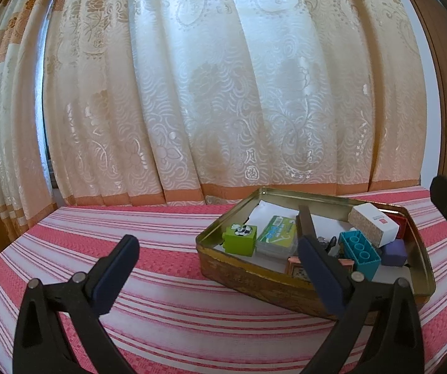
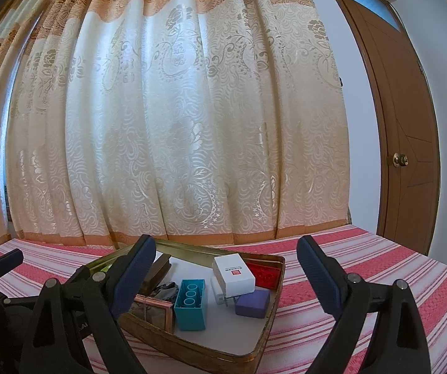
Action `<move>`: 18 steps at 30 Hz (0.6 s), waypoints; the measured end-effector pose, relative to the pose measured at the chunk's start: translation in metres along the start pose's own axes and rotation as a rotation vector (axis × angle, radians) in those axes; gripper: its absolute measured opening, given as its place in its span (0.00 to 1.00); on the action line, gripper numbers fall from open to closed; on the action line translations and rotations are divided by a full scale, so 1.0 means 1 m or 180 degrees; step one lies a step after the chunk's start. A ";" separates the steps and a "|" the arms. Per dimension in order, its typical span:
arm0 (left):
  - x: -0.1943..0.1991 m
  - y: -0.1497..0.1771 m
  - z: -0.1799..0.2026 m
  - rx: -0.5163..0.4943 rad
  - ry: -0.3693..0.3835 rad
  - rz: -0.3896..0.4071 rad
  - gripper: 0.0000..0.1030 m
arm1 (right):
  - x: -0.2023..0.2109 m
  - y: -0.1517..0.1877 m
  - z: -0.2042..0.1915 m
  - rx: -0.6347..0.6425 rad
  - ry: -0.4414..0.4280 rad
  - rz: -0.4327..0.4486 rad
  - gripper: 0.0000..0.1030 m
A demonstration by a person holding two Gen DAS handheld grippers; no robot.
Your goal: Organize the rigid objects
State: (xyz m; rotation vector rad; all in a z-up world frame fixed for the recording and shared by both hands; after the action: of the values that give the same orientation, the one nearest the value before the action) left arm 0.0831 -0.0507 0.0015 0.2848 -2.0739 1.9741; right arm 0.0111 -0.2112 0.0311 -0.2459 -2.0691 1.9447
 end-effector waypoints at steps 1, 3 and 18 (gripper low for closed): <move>0.000 0.000 0.000 0.0001 0.0010 -0.0008 1.00 | 0.000 0.000 0.000 0.0001 0.0000 -0.0002 0.91; 0.000 0.001 -0.001 0.0013 0.0030 -0.0022 1.00 | 0.000 0.000 0.000 0.0000 0.0000 -0.0001 0.91; -0.003 0.001 0.001 0.0018 0.0102 -0.0047 1.00 | -0.006 0.003 -0.001 0.0022 -0.0030 -0.0052 0.91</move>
State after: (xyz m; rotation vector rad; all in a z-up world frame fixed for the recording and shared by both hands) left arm 0.0851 -0.0517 -0.0005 0.2673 -2.0410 1.9634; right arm 0.0165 -0.2117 0.0276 -0.2181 -2.0636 1.9470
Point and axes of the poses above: each gripper's, at about its wrist camera, not at the fingertips, and x roughly against the way its jaws point, z to its right, y to its underside, the point moved 8 cm from there along -x, roughly the way its jaws point, and after that the axes turned 5 degrees about y, right-handed, at the moved point
